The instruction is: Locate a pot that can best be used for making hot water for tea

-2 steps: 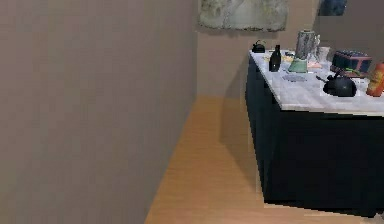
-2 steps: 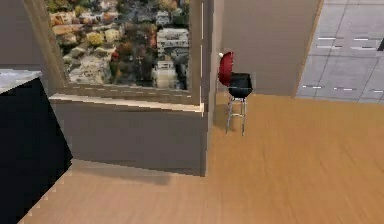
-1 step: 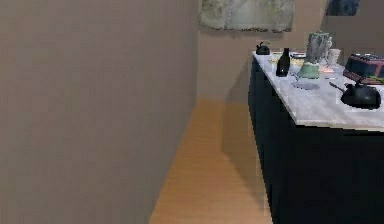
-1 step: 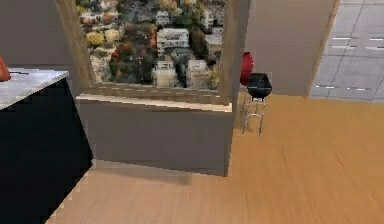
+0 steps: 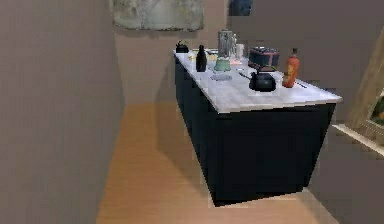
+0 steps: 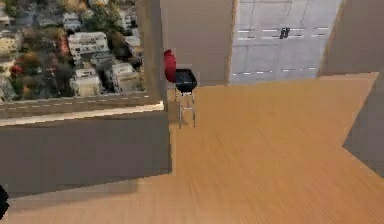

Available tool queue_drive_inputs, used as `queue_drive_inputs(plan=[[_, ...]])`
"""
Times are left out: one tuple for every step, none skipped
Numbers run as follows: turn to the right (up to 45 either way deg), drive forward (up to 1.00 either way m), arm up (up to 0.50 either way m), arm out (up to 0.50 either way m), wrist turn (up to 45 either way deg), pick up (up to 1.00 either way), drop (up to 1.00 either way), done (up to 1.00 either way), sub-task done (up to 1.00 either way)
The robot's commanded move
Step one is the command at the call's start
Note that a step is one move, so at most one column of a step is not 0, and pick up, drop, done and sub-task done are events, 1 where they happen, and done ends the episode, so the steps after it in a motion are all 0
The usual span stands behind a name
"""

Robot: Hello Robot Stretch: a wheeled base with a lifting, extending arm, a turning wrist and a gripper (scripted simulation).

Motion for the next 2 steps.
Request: queue_drive_inputs(plan=[[0.0, 0.70, 0.00, 0.00, 0.0, 0.00, 0.00, 0.00, 0.00], [30.0, 0.00, 0.00, 0.00, 0.0, 0.00, 0.00, 0.00, 0.00]])
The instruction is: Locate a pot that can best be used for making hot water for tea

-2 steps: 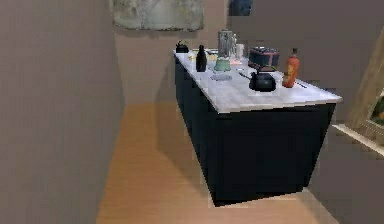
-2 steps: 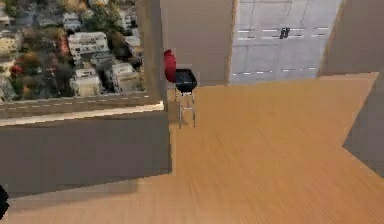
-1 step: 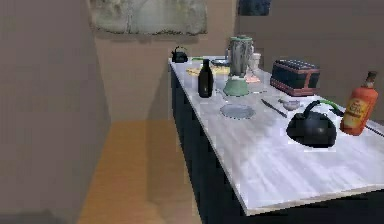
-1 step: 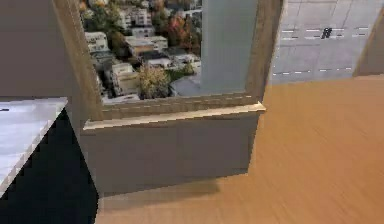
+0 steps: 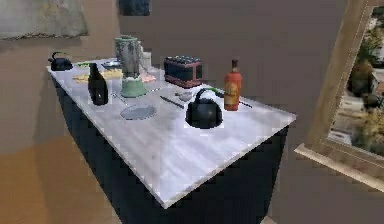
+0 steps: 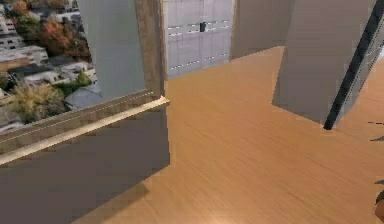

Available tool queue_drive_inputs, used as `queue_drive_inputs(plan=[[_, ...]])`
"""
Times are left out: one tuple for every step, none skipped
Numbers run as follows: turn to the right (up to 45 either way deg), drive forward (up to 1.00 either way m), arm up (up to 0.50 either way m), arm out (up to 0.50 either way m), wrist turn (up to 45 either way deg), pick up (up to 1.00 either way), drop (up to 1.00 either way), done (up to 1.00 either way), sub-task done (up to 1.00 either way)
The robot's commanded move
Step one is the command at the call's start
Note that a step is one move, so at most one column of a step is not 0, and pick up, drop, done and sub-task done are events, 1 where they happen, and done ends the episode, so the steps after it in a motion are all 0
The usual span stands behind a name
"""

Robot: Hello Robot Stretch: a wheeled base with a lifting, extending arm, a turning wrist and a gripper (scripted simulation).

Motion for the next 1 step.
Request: queue_drive_inputs(plan=[[0.0, 0.00, 0.00, 0.00, 0.0, 0.00, 0.00, 1.00, 0.00]])
